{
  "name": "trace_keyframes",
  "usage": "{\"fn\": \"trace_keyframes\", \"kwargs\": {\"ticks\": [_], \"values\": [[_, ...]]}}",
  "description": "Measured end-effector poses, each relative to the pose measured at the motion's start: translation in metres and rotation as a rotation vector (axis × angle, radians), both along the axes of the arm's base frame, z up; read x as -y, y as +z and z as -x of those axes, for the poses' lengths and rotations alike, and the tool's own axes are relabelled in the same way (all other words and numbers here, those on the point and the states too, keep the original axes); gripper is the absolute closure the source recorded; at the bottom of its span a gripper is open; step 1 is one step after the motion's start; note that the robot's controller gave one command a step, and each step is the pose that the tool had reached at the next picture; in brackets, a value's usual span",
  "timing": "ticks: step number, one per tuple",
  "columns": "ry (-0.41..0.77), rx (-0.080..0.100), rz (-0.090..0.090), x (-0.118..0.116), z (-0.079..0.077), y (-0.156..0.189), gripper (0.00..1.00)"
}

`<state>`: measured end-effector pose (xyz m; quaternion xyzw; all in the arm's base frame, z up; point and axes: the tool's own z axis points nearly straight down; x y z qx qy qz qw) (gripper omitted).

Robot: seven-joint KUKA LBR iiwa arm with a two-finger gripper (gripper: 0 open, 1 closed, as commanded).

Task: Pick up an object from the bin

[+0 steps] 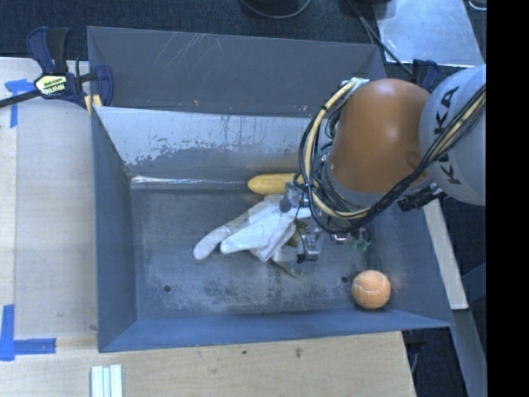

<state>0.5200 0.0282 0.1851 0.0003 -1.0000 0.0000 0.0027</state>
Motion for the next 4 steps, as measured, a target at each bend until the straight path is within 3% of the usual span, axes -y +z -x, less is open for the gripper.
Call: {"fn": "trace_keyframes", "kwargs": {"ticks": [1,2,3,4], "values": [[-0.001,0.008,0.0,0.0,-0.002,0.004,0.0],[0.001,0.014,-0.001,0.0,-0.013,-0.042,0.0],[0.034,0.019,-0.001,-0.02,-0.038,-0.112,1.0],[0.034,0.019,-0.002,-0.02,-0.038,-0.112,1.0]]}}
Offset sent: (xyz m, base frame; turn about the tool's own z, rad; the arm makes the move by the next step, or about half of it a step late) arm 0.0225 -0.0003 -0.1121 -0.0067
